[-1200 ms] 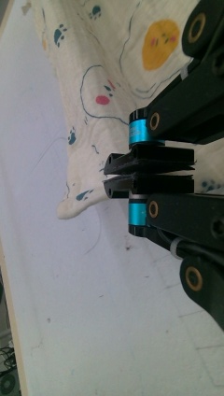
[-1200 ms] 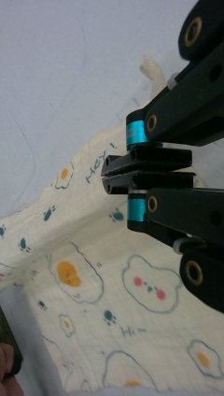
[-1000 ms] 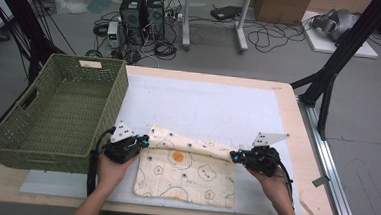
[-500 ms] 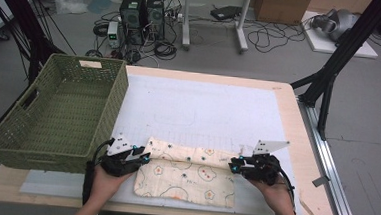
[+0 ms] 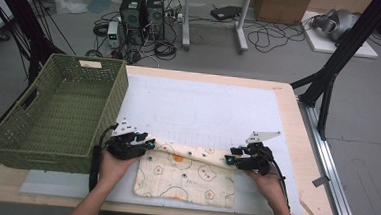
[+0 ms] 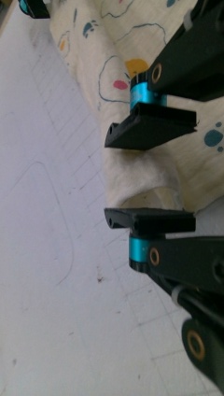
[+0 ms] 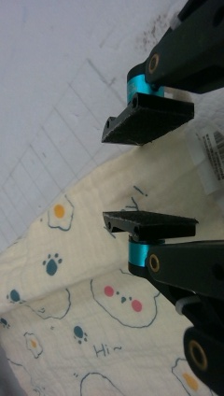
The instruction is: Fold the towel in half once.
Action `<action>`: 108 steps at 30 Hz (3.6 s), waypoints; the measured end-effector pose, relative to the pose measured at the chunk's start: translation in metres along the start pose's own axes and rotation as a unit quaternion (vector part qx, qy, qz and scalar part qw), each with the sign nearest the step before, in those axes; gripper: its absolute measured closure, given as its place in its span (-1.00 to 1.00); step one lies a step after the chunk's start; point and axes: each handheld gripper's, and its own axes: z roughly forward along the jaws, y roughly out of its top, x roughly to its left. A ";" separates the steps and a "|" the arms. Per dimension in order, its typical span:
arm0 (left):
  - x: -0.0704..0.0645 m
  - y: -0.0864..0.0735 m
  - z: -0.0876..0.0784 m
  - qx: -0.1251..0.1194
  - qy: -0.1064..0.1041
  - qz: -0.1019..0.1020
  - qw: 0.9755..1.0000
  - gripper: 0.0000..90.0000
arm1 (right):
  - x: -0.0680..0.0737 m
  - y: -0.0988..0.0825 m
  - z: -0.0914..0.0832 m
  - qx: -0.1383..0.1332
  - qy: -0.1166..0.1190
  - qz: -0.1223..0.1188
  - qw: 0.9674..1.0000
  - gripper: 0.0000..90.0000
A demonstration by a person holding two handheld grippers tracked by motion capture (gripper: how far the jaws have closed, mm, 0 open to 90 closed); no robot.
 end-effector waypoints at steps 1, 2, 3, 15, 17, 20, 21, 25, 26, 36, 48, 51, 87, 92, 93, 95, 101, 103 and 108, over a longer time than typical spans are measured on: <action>-0.001 -0.001 0.001 0.010 -0.004 0.006 1.000 0.57 | -0.001 -0.001 0.001 0.003 0.003 0.001 1.000 0.27; -0.002 -0.003 0.000 0.012 -0.004 0.013 1.000 0.68 | -0.001 -0.002 0.001 0.005 0.005 0.002 1.000 0.34; -0.004 -0.004 0.000 0.013 -0.006 0.021 1.000 0.77 | 0.000 -0.002 0.001 0.005 0.007 -0.001 1.000 0.43; -0.010 -0.019 -0.022 0.000 -0.027 0.032 0.999 0.83 | 0.011 -0.001 -0.010 -0.008 0.030 -0.034 0.999 0.98; -0.012 -0.024 -0.024 0.005 -0.027 0.039 0.999 0.79 | 0.015 -0.003 -0.013 -0.007 0.032 -0.037 0.999 0.98; -0.015 -0.030 -0.027 0.012 -0.029 0.043 0.999 0.69 | 0.020 -0.005 -0.015 -0.009 0.036 -0.045 0.998 0.98; -0.015 -0.031 -0.028 0.015 -0.031 0.041 0.999 0.65 | 0.023 -0.006 -0.017 -0.007 0.037 -0.048 0.998 0.98; -0.015 -0.031 -0.033 0.010 -0.049 0.030 0.998 0.46 | 0.030 -0.011 -0.020 -0.011 0.045 -0.056 0.997 0.98; -0.015 -0.029 -0.034 0.006 -0.052 0.024 0.998 0.39 | 0.032 -0.012 -0.021 -0.010 0.047 -0.058 0.997 0.98; -0.017 -0.001 -0.038 -0.026 -0.049 0.028 0.998 0.07 | 0.041 -0.023 -0.023 0.005 0.058 -0.069 0.996 0.98; -0.013 0.007 -0.038 -0.024 -0.048 0.025 0.998 0.06 | 0.061 -0.014 -0.038 -0.015 0.081 -0.101 0.991 0.72; -0.015 0.006 -0.035 -0.015 -0.049 0.033 0.998 0.08 | 0.062 -0.006 -0.045 -0.025 0.067 -0.108 0.992 0.62; -0.032 -0.040 -0.038 0.055 -0.087 0.096 0.990 0.37 | 0.047 -0.025 -0.016 0.037 0.061 -0.097 0.993 0.49; -0.037 -0.046 -0.039 0.061 -0.094 0.110 0.988 0.58 | 0.048 -0.027 -0.010 0.050 0.064 -0.098 0.992 0.61; -0.037 -0.046 -0.039 0.060 -0.096 0.110 0.987 0.69 | 0.048 -0.027 -0.010 0.050 0.061 -0.098 0.992 0.67; -0.037 -0.046 -0.038 0.060 -0.098 0.113 0.987 0.86 | 0.048 -0.027 -0.010 0.050 0.063 -0.098 0.992 0.77; -0.035 -0.043 -0.040 0.053 -0.101 0.104 0.988 0.97 | 0.048 -0.025 -0.011 0.051 0.064 -0.106 0.991 0.96; -0.033 -0.040 -0.044 0.042 -0.103 0.095 0.989 0.97 | 0.049 -0.024 -0.014 0.048 0.065 -0.104 0.991 0.96; -0.032 -0.035 -0.050 0.030 -0.101 0.097 0.990 0.97 | 0.050 -0.019 -0.022 0.029 0.063 -0.107 0.992 0.96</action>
